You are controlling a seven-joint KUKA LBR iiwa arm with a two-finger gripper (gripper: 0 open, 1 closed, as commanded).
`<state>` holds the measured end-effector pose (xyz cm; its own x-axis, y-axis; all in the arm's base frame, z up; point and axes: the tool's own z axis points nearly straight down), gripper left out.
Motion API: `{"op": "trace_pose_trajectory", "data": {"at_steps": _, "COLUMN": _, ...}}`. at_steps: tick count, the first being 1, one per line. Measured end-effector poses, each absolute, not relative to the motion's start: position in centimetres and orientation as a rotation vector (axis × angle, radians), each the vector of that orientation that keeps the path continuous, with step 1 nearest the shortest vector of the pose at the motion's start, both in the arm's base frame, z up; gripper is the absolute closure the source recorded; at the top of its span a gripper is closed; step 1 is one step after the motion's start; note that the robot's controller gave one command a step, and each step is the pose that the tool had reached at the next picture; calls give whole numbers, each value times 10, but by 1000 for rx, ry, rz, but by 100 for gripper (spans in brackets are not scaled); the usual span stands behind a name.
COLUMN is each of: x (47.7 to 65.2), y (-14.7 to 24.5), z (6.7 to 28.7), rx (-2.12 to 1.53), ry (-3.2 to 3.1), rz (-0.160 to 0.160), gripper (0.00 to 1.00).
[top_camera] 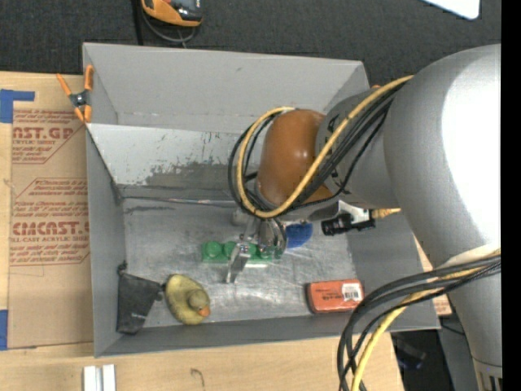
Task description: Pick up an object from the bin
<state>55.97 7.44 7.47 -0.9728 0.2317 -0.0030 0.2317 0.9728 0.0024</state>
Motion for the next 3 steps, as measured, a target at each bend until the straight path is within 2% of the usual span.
{"op": "trace_pose_trajectory", "data": {"at_steps": 1, "x": 567, "y": 76, "z": 69, "rx": 342, "ry": 3100, "rz": 9, "gripper": 100}}
{"op": "trace_pose_trajectory", "data": {"at_steps": 3, "x": 566, "y": 76, "z": 76, "rx": 339, "ry": 3108, "rz": 6, "gripper": 100}}
